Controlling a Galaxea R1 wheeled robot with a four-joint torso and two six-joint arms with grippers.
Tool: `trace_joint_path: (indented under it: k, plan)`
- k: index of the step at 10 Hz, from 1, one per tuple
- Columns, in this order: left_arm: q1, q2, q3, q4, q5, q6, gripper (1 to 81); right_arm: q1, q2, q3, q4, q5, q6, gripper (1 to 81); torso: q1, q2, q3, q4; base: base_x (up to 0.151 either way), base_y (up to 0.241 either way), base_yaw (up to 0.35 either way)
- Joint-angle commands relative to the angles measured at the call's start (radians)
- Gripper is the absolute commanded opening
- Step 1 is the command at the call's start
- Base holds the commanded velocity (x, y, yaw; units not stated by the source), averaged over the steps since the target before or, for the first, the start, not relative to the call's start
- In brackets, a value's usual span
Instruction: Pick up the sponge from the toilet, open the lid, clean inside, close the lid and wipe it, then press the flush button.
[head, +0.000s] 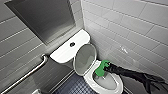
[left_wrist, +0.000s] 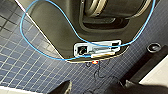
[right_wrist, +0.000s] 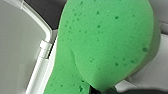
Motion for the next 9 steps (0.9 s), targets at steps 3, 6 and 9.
trace_joint_path:
  k: [3, 6, 9]
  plan:
    - [0.046, 0.003, 0.003, 0.002, 0.087, 0.003, 81.1, 0.041, -0.236, 0.287, -0.004, 0.059, 0.070, 1.0, 0.000, 0.000, 0.000, 0.000, 0.000, 0.000, 0.000]
    - [0.046, 0.004, 0.003, 0.003, 0.087, 0.003, 81.1, -0.011, -0.335, 0.404, -0.004, 0.067, 0.071, 1.0, 0.000, 0.000, 0.000, 0.000, 0.000, 0.000, 0.000]
    - [0.049, 0.004, 0.003, 0.003, 0.086, 0.003, 81.1, -0.066, -0.375, 0.436, 0.011, 0.083, 0.072, 1.0, 0.000, 0.000, 0.000, 0.000, 0.000, 0.000, 0.000]
